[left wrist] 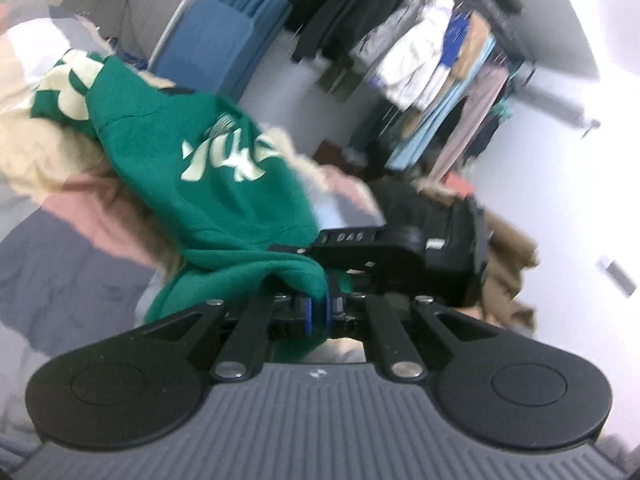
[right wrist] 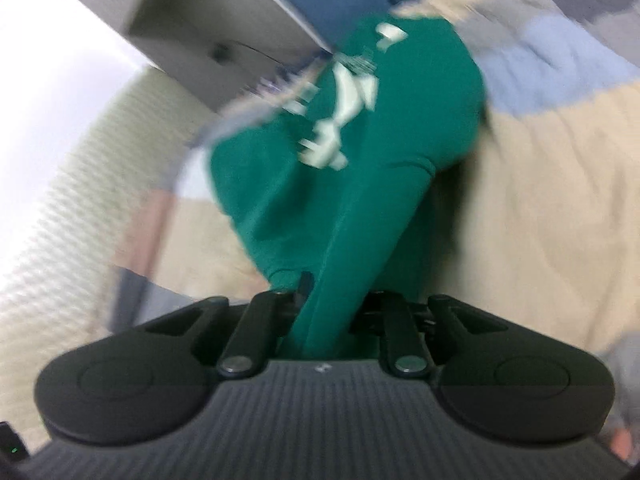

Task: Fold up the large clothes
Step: 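Lift the hoodie with both tools and shake it out above the bed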

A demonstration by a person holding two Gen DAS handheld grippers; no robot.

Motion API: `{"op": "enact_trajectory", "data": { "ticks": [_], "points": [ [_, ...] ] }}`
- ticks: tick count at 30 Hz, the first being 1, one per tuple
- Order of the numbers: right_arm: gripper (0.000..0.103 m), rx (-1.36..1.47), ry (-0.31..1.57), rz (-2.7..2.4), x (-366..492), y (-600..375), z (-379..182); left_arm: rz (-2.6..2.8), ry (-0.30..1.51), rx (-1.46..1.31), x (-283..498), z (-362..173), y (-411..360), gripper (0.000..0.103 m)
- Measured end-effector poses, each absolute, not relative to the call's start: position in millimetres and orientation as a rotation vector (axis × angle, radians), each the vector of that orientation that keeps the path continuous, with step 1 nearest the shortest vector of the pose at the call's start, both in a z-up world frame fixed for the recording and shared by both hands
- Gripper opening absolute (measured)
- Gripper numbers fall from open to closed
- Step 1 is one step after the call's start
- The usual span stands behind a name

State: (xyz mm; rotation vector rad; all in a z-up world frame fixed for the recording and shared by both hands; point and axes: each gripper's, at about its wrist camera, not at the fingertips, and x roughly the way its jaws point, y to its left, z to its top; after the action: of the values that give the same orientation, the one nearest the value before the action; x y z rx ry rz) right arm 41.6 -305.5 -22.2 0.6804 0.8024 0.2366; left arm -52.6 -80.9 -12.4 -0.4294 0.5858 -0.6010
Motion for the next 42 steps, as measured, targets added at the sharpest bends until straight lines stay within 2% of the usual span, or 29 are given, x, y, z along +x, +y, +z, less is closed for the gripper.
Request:
{"op": "enact_trajectory", "data": {
  "ticks": [1,2,3,5,6,7,9,17,24,32,34,36,37,39,40,41,42],
  "points": [
    [0.019,0.69,0.818,0.221,44.1,-305.2,-25.2,-0.589,0.601,-0.423,-54.7,-15.8,-81.9,0.009],
    [0.019,0.705,0.824,0.209,47.4,-304.4,-25.9,-0.585,0.614,-0.418,-49.2,-22.9,-79.1,0.018],
    [0.02,0.718,0.823,0.198,47.4,-307.2,-27.7,-0.589,0.623,-0.415,-47.5,-24.7,-76.4,0.038],
    [0.028,0.751,0.812,0.171,46.7,-308.7,-24.5,-0.611,0.63,-0.403,-43.9,-25.5,-68.1,0.066],
    [0.04,0.767,0.809,0.159,42.8,-314.0,-26.5,-0.619,0.629,-0.396,-42.5,-24.2,-63.8,0.069],
    [0.058,0.786,0.808,0.143,42.5,-319.4,-29.3,-0.615,0.631,-0.392,-41.6,-24.8,-55.8,0.07],
    [0.074,0.835,0.791,0.107,41.2,-326.4,-30.0,-0.595,0.646,-0.412,-30.6,-25.0,-35.4,0.073],
    [0.074,0.822,0.773,-0.042,60.8,-364.1,-24.0,-0.388,0.684,-0.502,64.5,-33.1,33.4,0.076],
    [0.073,0.746,0.802,-0.048,109.0,-385.2,-30.4,-0.364,0.767,-0.621,173.9,-81.5,35.0,0.076],
    [0.073,0.788,0.886,-0.01,145.4,-381.6,-74.7,-0.428,0.742,-0.698,241.0,-130.4,25.7,0.073],
    [0.073,0.788,0.854,-0.001,151.8,-382.0,-75.3,-0.468,0.746,-0.72,251.1,-139.9,23.4,0.065],
    [0.073,0.75,0.853,0.003,160.2,-378.5,-77.4,-0.483,0.774,-0.757,261.4,-150.5,22.7,0.044],
    [0.073,0.739,0.86,0.005,163.6,-377.3,-79.1,-0.485,0.798,-0.765,268.4,-156.6,21.4,0.042],
    [0.072,0.729,0.861,0.004,166.5,-376.2,-80.2,-0.446,0.83,-0.73,277.8,-163.2,17.9,0.019],
    [0.068,0.725,0.856,0.009,167.4,-376.7,-79.1,-0.436,0.833,-0.701,280.4,-164.9,16.1,0.015],
    [0.064,0.715,0.85,0.011,168.1,-378.3,-77.2,-0.432,0.829,-0.682,281.2,-165.1,14.8,0.007],
    [0.054,0.705,0.845,0.006,167.4,-379.8,-74.9,-0.431,0.823,-0.674,281.2,-164.7,14.1,0.004]
  ]
}}
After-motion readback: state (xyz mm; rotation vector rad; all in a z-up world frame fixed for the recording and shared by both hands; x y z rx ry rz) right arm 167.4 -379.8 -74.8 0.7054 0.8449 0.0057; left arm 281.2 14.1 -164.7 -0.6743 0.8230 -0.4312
